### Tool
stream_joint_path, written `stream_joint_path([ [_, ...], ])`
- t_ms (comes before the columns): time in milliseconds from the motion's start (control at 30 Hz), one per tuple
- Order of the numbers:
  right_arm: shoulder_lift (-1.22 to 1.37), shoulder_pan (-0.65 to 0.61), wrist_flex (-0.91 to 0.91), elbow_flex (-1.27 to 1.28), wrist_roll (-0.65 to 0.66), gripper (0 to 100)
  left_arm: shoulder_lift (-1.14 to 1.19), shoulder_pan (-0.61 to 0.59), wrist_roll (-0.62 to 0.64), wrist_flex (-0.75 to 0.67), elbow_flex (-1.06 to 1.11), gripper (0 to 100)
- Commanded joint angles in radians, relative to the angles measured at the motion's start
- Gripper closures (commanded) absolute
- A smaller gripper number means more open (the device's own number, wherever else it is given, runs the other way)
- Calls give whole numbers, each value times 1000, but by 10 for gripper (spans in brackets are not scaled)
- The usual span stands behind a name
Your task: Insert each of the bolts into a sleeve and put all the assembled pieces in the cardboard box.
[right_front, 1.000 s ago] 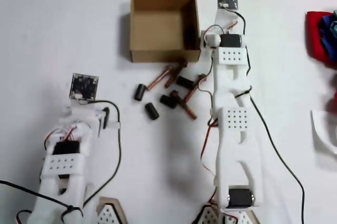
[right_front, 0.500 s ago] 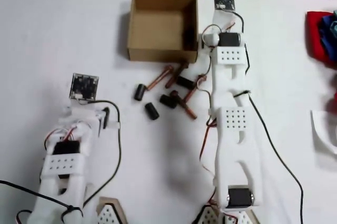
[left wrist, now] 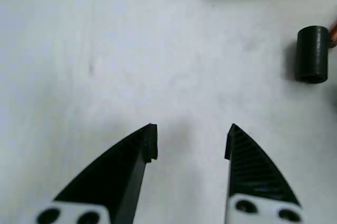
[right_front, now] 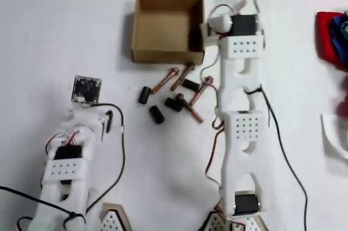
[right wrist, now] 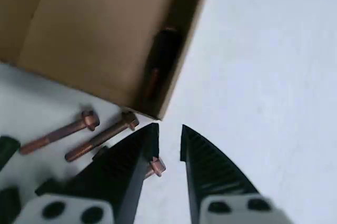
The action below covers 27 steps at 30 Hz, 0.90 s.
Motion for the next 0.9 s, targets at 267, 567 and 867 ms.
stream_joint_path([
  [267,-538,-208,-30,930,80,779,-8,-38,-2,-15,-13,778],
  [567,-547,-306,-266,1249,298,870,-8,-242,195,-20,-45,778],
  [867,-545,-314,-398,1370,405,868,-8,-245,201,-21,-45,778],
])
